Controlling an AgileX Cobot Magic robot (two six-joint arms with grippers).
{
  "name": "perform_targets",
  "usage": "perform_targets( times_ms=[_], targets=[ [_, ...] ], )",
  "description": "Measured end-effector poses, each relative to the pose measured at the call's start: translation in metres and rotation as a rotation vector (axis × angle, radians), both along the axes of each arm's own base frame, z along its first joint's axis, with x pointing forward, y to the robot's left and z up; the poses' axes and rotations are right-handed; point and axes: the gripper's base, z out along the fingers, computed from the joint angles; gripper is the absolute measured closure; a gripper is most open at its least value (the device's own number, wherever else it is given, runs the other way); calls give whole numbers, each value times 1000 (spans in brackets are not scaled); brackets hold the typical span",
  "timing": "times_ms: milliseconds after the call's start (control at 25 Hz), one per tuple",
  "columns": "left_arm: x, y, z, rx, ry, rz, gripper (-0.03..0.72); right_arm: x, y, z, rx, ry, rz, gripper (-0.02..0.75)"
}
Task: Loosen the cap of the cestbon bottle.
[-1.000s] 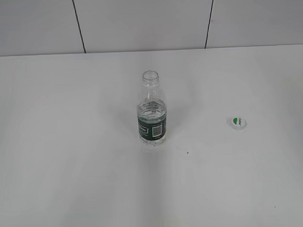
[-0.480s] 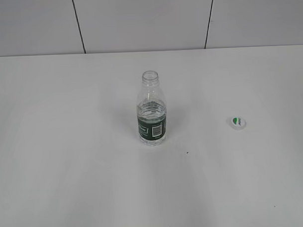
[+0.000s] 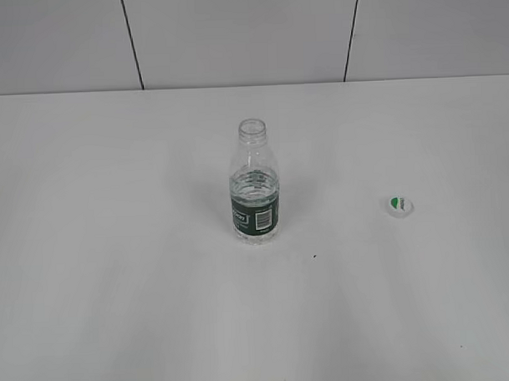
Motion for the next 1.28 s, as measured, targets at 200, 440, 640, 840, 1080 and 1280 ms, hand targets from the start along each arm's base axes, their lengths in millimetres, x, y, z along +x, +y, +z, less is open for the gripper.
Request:
perform_targets(
  times_ms=[200,440,640,840,1080,1280],
  targets=[
    [0,0,0,0,1,0,324,0,1,-3,19,18,2,149],
    [0,0,0,0,1,0,324,-1,1,-3,24,34,5,149],
    [0,0,0,0,1,0,324,-2,1,-3,26,50,5,149],
    [0,0,0,-1,1,-1,328,-4,2,-2,34,57,11,149],
    [0,0,0,-1,1,-1,328,-10,2,-8,33,160,16,149],
    [0,0,0,-1,1,-1,336,-10,2,-17,27,228,14,149]
  ],
)
